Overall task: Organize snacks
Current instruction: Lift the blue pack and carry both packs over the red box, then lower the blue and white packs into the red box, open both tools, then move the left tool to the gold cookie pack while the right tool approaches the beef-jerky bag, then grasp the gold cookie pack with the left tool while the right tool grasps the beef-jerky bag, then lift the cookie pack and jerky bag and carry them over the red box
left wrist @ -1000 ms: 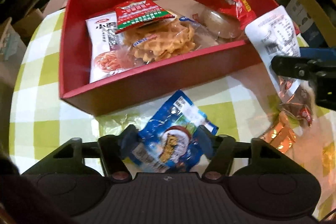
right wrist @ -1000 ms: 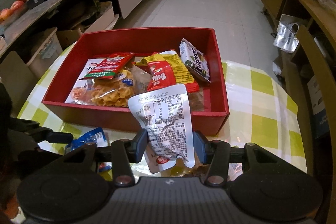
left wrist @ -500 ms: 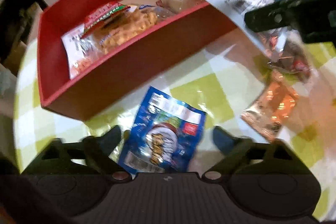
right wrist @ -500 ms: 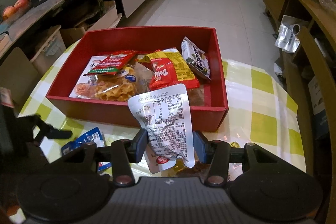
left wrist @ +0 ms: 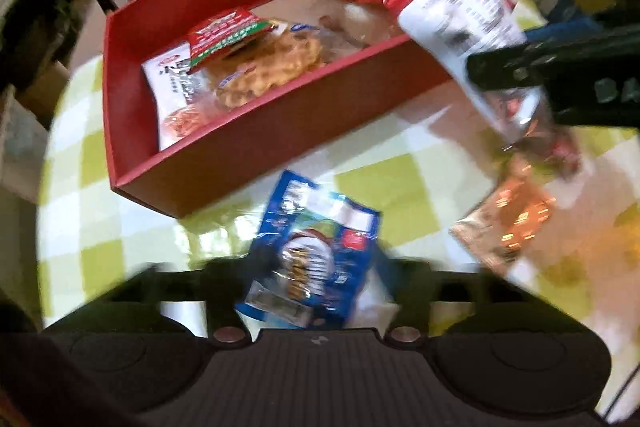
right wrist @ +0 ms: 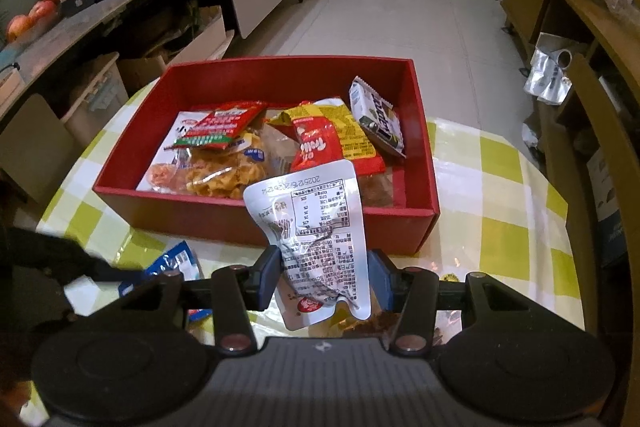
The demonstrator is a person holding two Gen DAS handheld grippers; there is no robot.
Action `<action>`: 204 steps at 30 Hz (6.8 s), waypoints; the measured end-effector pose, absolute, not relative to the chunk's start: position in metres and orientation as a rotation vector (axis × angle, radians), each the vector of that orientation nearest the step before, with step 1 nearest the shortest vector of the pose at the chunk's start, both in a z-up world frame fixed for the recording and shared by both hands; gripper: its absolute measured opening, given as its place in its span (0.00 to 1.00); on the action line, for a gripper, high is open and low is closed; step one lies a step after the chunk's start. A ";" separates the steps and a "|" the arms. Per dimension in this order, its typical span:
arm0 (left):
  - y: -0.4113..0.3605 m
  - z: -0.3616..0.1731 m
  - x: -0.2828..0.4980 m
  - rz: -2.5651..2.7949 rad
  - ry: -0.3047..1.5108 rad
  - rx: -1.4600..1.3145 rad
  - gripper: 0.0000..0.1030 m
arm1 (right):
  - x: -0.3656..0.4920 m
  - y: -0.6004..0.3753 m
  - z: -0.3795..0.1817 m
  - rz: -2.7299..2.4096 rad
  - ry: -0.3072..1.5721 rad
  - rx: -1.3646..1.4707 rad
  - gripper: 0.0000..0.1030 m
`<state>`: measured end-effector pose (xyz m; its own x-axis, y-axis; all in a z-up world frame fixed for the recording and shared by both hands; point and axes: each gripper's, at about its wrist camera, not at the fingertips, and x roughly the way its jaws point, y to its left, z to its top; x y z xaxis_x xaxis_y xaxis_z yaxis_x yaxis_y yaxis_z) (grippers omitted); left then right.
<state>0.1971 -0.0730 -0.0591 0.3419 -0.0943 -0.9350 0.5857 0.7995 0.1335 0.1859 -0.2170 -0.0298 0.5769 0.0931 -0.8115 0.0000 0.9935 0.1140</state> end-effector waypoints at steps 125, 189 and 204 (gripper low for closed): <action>-0.115 -0.071 0.179 -0.549 1.220 0.459 0.47 | 0.168 -0.265 -0.094 -0.204 1.212 0.257 0.80; -0.111 -0.073 0.190 -0.465 1.228 0.456 0.50 | 0.156 -0.239 -0.094 -0.069 1.199 0.055 0.84; -0.108 -0.066 0.189 -0.466 1.220 0.439 0.39 | 0.142 -0.263 -0.058 -0.079 1.089 0.182 0.83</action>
